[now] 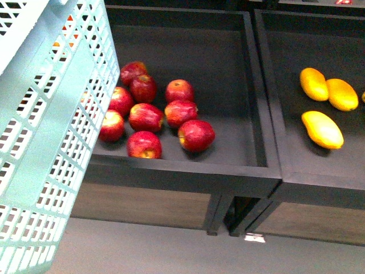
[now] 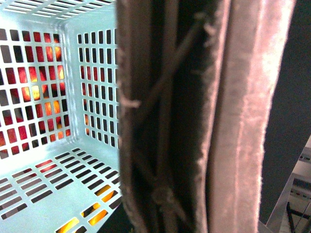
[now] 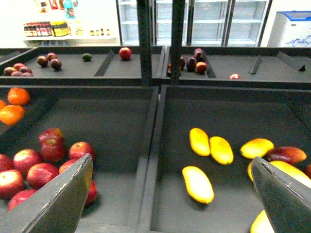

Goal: Pick mango and avocado into basket

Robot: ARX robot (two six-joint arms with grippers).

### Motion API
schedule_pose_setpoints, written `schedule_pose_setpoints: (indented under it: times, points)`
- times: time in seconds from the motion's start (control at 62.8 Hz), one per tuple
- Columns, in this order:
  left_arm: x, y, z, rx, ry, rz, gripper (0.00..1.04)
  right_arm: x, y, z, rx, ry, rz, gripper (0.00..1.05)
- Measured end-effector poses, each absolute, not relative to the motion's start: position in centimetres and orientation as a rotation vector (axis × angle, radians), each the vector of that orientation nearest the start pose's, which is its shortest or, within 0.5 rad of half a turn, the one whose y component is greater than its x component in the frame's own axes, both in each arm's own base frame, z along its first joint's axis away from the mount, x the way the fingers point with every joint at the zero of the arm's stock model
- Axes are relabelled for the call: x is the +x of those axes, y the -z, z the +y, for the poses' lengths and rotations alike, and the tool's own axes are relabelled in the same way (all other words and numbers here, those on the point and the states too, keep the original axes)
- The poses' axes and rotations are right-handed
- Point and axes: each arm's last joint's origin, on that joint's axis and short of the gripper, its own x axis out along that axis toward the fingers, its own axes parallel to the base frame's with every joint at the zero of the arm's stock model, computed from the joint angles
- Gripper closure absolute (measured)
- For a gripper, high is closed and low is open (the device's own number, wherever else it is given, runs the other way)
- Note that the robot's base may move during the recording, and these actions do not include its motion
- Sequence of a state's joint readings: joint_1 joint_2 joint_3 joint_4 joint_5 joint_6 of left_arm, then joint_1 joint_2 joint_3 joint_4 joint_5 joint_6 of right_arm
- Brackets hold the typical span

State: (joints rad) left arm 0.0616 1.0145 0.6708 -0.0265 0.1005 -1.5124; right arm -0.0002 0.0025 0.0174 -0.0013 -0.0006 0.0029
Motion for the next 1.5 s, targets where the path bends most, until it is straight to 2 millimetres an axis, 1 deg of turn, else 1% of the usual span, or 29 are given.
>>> schedule_pose_setpoints:
  times: [0.398, 0.462, 0.493, 0.525, 0.541, 0.557, 0.605, 0.685, 0.796, 0.876, 1.035, 1.067, 1.13, 1.178, 1.321, 1.417, 1.496]
  points:
    - [22.1, -26.6, 1.4, -1.497, -0.274, 0.304, 0.91, 9.7, -16.9, 0.0, 0.002, -0.003, -0.012, 0.09]
    - [22.3, -26.5, 1.3, -1.425, -0.115, 0.473, 0.91, 9.7, -16.9, 0.0, 0.002, 0.0, -0.012, 0.09]
    - [22.5, -26.4, 1.0, -1.336, -0.001, 0.555, 0.91, 9.7, -16.9, 0.0, 0.003, 0.001, -0.012, 0.09]
    - [22.6, -26.4, 0.6, -1.281, 0.074, 0.597, 0.91, 9.7, -16.9, 0.0, 0.002, 0.001, -0.012, 0.09]
    - [22.8, -26.2, 0.1, -1.213, 0.162, 0.64, 0.91, 9.7, -16.9, 0.0, 0.002, 0.0, -0.012, 0.09]
    - [22.9, -26.2, -0.1, -1.199, 0.191, 0.656, 0.91, 9.7, -16.9, 0.0, 0.002, 0.0, -0.012, 0.09]
    - [23.3, -25.9, -1.2, -1.075, 0.302, 0.686, 0.91, 9.7, -16.9, 0.0, 0.003, 0.0, -0.012, 0.09]
    - [24.2, -25.7, -2.9, -0.962, 0.387, 0.703, 0.91, 9.7, -16.9, 0.0, 0.002, 0.0, -0.012, 0.09]
    - [25.9, -25.9, -5.6, -0.869, 0.443, 0.704, 0.91, 9.7, -16.9, 0.0, 0.002, 0.0, -0.012, 0.09]
    - [27.2, -26.1, -8.1, -0.809, 0.48, 0.722, 0.91, 9.7, -16.9, 0.0, 0.002, 0.0, -0.012, 0.09]
    - [29.1, -25.8, -12.9, -0.766, 0.523, 0.811, 0.91, 9.7, -16.9, 0.0, 0.002, 0.0, -0.012, 0.09]
    - [29.2, -25.8, -13.5, -0.763, 0.527, 0.824, 0.91, 9.7, -16.9, 0.0, 0.002, 0.0, -0.012, 0.09]
    - [29.9, -25.9, -15.9, -0.757, 0.545, 0.867, 0.91, 9.7, -16.9, 0.0, 0.002, 0.001, -0.012, 0.09]
    - [30.0, -26.3, -17.4, -0.752, 0.557, 0.884, 0.91, 9.7, -16.9, 0.0, 0.002, 0.0, -0.012, 0.09]
    - [29.6, -27.1, -19.8, -0.728, 0.572, 0.911, 0.91, 9.7, -16.9, 0.0, 0.002, 0.0, -0.012, 0.09]
    - [29.1, -27.1, -21.0, -0.717, 0.585, 0.924, 0.91, 9.7, -16.9, 0.0, 0.002, 0.0, -0.012, 0.09]
    - [28.8, -27.0, -21.4, -0.712, 0.59, 0.932, 0.91, 9.7, -16.9, 0.0, 0.003, 0.0, -0.012, 0.09]
